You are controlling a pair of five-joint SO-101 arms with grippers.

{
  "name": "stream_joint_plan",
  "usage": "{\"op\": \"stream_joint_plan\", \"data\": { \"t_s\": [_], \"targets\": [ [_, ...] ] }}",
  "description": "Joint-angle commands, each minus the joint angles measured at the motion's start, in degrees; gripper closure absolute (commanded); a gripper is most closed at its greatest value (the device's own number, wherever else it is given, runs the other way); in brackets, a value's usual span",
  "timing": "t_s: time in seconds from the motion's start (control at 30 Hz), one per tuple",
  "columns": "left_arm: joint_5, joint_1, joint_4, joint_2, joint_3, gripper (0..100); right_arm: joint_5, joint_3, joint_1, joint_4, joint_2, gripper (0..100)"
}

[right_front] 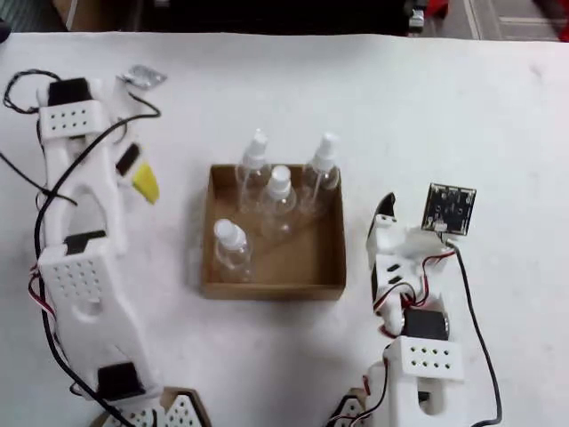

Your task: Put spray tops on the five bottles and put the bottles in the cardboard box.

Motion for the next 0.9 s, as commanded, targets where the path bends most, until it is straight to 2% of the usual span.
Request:
{"op": "stream_joint_plan", "data": {
  "t_s": [0.0,0.23,0.43,0.73,0.87],
  "targets": [
    [-0.88,0.75,0.62,-4.79,0.18,74,0.79,-0.26,-0.31,-1.10,-0.31,76.5],
    [-1.58,1.01,0.62,-4.70,-1.05,74,0.79,-0.26,-0.31,-1.10,-0.31,76.5],
    [-14.42,0.13,0.88,-5.32,0.53,77,0.79,-0.26,-0.31,-1.10,-0.31,76.5],
    [-25.49,-0.40,-4.04,-4.62,3.69,77,0.79,-0.26,-0.31,-1.10,-0.31,76.5],
    [-26.46,-0.40,-7.03,-4.62,6.59,77,0.88,-0.26,-0.31,-1.10,-0.31,76.5]
  ]
}}
